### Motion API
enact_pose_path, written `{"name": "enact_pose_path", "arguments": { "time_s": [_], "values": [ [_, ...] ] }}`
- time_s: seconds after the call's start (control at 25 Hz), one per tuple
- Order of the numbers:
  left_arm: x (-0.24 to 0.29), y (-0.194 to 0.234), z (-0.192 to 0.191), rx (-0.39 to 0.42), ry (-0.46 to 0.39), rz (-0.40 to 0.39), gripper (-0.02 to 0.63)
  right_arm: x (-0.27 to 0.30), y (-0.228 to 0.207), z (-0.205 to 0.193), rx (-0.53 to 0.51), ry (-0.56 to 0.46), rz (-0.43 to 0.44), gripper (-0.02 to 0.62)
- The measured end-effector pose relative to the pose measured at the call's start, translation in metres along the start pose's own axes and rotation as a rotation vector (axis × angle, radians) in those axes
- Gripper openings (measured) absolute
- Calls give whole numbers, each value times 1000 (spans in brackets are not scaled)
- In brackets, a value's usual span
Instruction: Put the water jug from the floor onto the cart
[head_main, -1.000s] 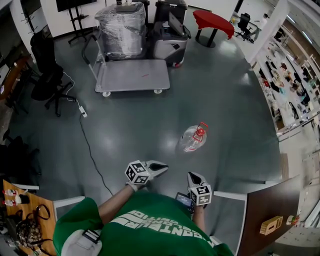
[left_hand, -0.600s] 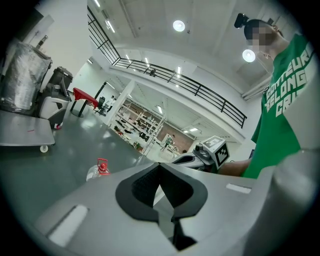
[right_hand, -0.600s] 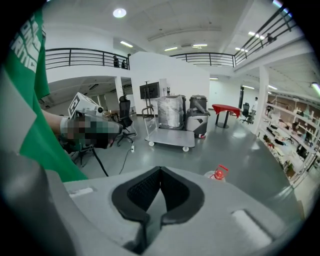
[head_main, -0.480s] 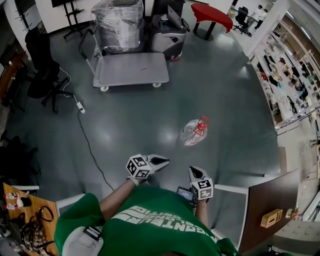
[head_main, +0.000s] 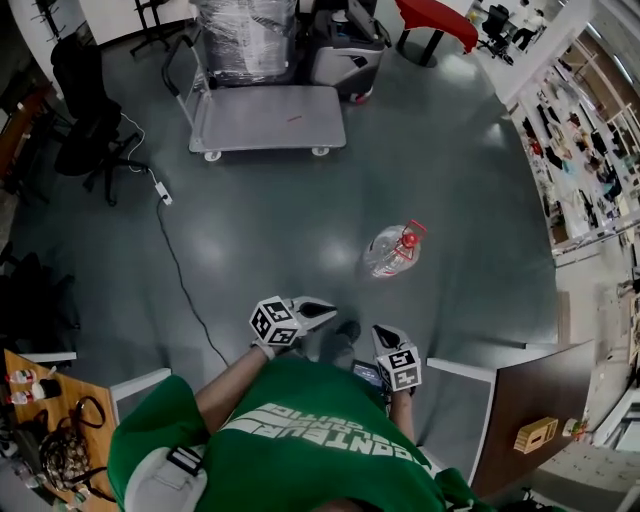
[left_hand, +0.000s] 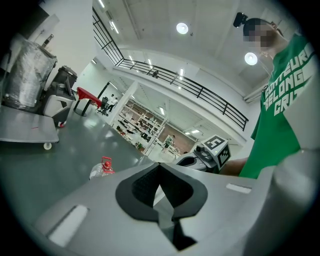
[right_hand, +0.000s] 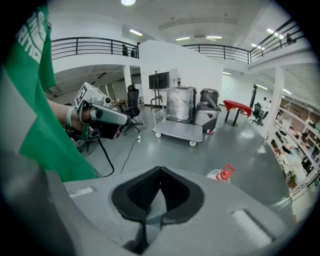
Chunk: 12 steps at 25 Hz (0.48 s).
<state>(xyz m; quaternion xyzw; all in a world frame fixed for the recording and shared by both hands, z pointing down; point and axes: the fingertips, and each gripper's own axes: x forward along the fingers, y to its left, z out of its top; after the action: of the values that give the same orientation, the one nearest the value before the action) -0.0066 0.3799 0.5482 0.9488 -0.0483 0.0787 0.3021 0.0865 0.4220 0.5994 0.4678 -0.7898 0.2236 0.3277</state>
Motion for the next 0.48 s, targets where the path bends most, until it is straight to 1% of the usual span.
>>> {"name": "enact_pose_path", "arguments": {
  "time_s": [0.12, 0.24, 0.32, 0.48],
  "values": [
    [-7, 7, 1, -2, -11, 36, 8, 12, 2, 4, -9, -3, 31, -7],
    [-18, 21, 1, -14, -33, 96, 9, 28, 3, 9, -41, 5, 69, -6],
    [-19, 27, 4, -9, -40, 127, 8, 35, -3, 13, -63, 12, 79, -8],
    [-10, 35, 14, 14, -29, 161, 9, 46, -17, 25, -113, 21, 95, -8]
  ]
}}
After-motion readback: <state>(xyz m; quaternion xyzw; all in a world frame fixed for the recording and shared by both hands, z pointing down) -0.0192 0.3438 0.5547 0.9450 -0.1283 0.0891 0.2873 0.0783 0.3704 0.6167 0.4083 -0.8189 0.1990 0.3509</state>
